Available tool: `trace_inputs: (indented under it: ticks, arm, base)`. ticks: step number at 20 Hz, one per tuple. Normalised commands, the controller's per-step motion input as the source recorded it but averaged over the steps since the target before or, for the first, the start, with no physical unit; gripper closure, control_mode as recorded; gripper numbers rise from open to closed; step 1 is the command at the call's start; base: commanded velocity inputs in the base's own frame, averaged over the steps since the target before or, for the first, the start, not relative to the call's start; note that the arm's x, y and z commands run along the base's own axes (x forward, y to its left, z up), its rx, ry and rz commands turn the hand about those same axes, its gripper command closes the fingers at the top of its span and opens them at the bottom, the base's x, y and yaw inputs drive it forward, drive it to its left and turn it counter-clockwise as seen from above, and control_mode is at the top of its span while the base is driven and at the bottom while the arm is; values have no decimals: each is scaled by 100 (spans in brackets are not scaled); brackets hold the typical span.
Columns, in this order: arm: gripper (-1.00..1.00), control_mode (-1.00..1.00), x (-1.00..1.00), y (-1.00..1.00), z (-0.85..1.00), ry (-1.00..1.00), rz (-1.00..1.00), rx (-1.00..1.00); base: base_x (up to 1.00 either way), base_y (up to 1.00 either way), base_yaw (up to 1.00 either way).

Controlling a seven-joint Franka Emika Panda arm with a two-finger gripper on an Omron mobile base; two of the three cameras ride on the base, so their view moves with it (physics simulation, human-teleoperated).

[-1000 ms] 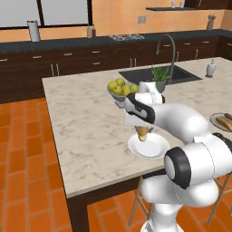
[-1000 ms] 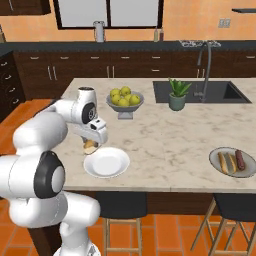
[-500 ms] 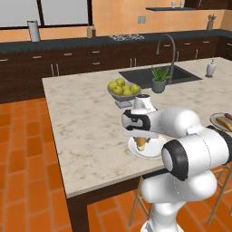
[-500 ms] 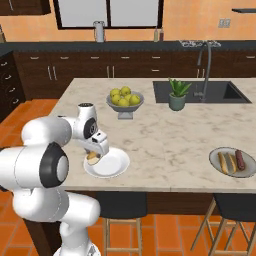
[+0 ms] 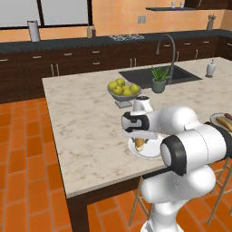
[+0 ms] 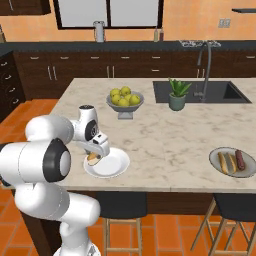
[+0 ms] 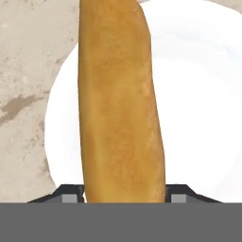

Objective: Place one bun and one sausage from the bowl on each plate.

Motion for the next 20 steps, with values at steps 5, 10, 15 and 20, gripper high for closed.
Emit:
trace_inputs:
  ticks: [5, 10, 15, 20]
  arm:
    - [-100, -100, 0, -11, 0, 0, 0, 0]
    - [-100, -100, 0, -10, 1, 0, 1, 0]
    - [-100, -100, -35, 6, 64, 0, 2, -12]
    - [-100, -100, -80, 10, 65, -2, 7, -8]
  base:
    - [0, 0, 0]
    - [0, 0, 0]
    - [0, 0, 0]
    - [0, 0, 0]
